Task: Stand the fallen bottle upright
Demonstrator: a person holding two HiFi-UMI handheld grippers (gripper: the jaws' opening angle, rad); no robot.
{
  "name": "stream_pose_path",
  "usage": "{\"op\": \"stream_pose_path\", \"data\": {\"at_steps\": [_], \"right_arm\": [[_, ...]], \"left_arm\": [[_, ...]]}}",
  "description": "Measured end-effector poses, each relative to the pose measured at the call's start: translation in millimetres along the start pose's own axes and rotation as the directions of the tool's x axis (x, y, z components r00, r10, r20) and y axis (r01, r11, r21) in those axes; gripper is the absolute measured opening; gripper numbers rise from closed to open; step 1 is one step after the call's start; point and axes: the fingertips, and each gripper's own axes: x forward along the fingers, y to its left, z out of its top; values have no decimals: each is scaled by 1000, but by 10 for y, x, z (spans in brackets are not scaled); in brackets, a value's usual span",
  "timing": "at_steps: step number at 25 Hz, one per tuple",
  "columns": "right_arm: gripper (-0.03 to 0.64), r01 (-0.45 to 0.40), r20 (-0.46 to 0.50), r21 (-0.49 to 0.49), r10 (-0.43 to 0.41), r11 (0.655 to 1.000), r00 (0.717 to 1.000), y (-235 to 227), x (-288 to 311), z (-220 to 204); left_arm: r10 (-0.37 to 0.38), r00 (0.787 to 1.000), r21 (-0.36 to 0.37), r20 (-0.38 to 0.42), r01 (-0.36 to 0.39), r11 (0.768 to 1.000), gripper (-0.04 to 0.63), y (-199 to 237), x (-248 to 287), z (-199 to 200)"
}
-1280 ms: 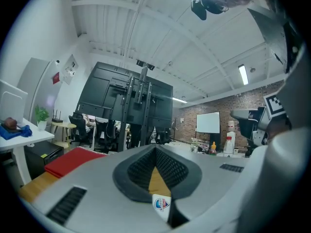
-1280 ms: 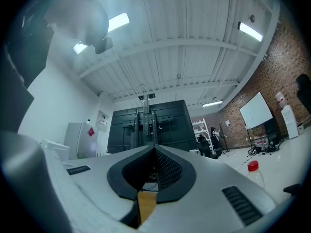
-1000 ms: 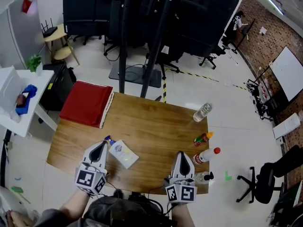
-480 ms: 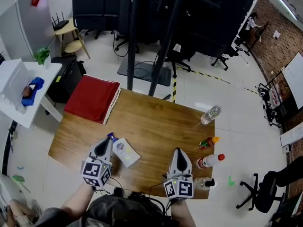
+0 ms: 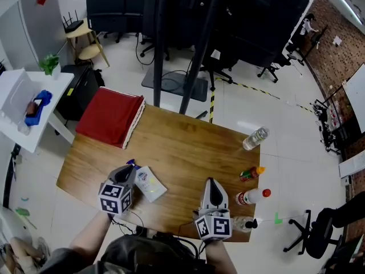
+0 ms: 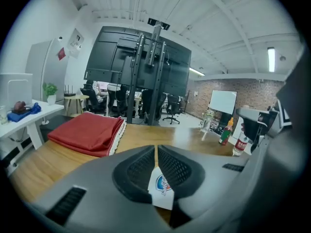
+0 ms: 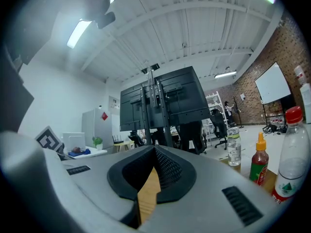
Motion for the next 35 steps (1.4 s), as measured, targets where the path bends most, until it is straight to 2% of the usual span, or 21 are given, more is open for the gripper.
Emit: {"op": "stream_pose_path", "data": {"at_steps": [2, 4, 7, 12, 18, 22, 27, 35], "right_arm": [[17, 0, -7, 1, 0, 1000, 1000, -35, 17, -59], [17, 1, -16, -1, -1, 1000, 1000, -63, 49, -98], [17, 9, -26, 11, -9, 1000, 1000, -93, 103, -101], [17, 21, -29, 24, -20, 1000, 999, -136, 150, -120], [17, 39, -33, 35, -37, 999, 999, -170, 216, -170], [17, 40, -36, 41, -38, 998, 999, -139, 244, -184], [17, 40, -39, 45, -38, 998, 999, -101, 297, -202], [17, 41, -41, 52, -39, 998, 998, -81, 348, -212]], "left_arm": [[-14, 999, 63, -30, 16, 998, 98, 29, 73, -41], [-32, 998, 116, -61, 39, 993, 107, 70, 152, -63], [-49, 994, 126, -100, 62, 990, 127, 134, 271, -87], [-28, 979, 6, -200, 30, 1000, 147, 251, 416, -275], [-6, 951, -112, -309, -30, 993, 184, 413, 514, -507], [-8, 939, -176, -344, -56, 983, 184, 487, 560, -574], [-64, 918, -269, -392, -48, 962, 216, 504, 654, -665], [-119, 897, -354, -426, -44, 934, 238, 497, 762, -648]]}}
